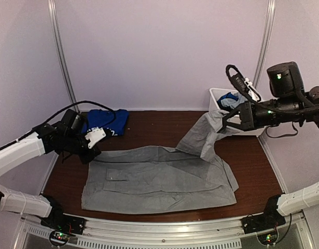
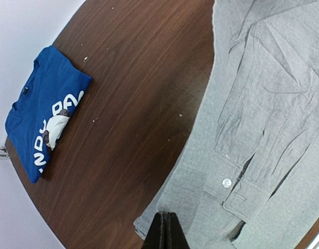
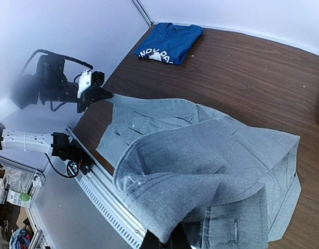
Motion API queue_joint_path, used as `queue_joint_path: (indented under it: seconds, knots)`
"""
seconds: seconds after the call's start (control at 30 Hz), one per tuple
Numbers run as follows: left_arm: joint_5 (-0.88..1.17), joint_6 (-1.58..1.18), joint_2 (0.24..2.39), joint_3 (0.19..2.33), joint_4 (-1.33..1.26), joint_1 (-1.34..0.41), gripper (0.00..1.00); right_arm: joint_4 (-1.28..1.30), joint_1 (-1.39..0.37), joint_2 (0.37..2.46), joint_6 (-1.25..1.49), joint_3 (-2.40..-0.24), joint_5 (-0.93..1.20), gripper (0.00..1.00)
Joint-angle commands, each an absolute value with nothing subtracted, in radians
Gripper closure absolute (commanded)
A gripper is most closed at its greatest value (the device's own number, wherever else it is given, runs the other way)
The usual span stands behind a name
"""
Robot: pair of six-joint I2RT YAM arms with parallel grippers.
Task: Fold and stack the mixed laundry pile
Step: Fold the 1/3-folded shirt at the center of the board.
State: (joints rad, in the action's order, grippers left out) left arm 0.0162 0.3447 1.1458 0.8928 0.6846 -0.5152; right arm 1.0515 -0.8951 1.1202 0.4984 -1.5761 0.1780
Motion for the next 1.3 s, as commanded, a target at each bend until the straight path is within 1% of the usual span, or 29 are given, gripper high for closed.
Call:
queue_joint_path:
  seconds: [0.0,0.17,0.3,0.33,0.37,0.43,0.47,0.57,0.63,0.73,0.87,0.93,0.97,1.03,1.07,1.17,1.27]
  knots:
    - [-0.079,0.38,1.079,0.859,0.761,-0.59,1.0,1.135,-0.905,1.049,0.558,-1.595,0.164,1.0]
    - [-0.141,0.369,1.097,0.891,0.925,-0.629,1.0,1.149,-0.908,0.984,0.596,-1.512,0.229,1.0]
    - [-0.177,0.357,1.068,0.865,0.941,-0.654,0.98,1.138,-0.909,0.962,0.607,-1.496,0.301,1.0]
    - [-0.196,0.354,1.061,0.862,0.943,-0.655,0.96,1.132,-0.91,0.961,0.607,-1.492,0.319,1.0]
    - [-0.216,0.351,1.052,0.865,0.946,-0.655,0.92,1.116,-0.913,0.959,0.605,-1.477,0.348,1.0]
    - [-0.248,0.348,1.035,0.88,0.946,-0.655,0.79,1.055,-0.92,0.954,0.599,-1.431,0.433,1.0]
    - [-0.249,0.345,1.026,0.888,0.943,-0.655,0.76,1.023,-0.922,0.957,0.595,-1.411,0.473,1.0]
    - [-0.19,0.351,0.99,0.908,0.923,-0.655,0.6,0.955,-0.933,0.992,0.563,-1.383,0.559,1.0]
    - [-0.177,0.35,0.983,0.914,0.908,-0.655,0.55,0.928,-0.936,1.02,0.542,-1.387,0.577,1.0]
    - [-0.167,0.355,1.012,0.895,0.881,-0.655,0.54,0.917,-0.936,1.08,0.494,-1.402,0.571,1.0]
    - [-0.216,0.334,1.13,0.887,0.83,-0.663,0.58,0.922,-0.926,1.196,0.42,-1.391,0.462,1.0]
    - [-0.288,0.29,1.18,0.92,0.803,-0.671,0.62,0.892,-0.91,1.289,0.389,-1.382,0.429,1.0]
    - [-0.371,0.26,1.197,0.941,0.782,-0.672,0.65,0.868,-0.902,1.325,0.381,-1.376,0.41,1.0]
    - [-0.465,0.141,1.215,0.999,0.744,-0.663,0.64,0.811,-0.88,1.396,0.36,-1.367,0.41,1.0]
    - [-0.468,0.085,1.219,1.03,0.733,-0.654,0.64,0.775,-0.864,1.427,0.358,-1.361,0.421,1.0]
    - [-0.357,-0.081,1.224,1.064,0.663,-0.646,0.64,0.692,-0.822,1.516,0.343,-1.346,0.451,1.0]
    - [-0.202,-0.229,1.254,1.015,0.574,-0.646,0.64,0.604,-0.769,1.592,0.347,-1.293,0.515,1.0]
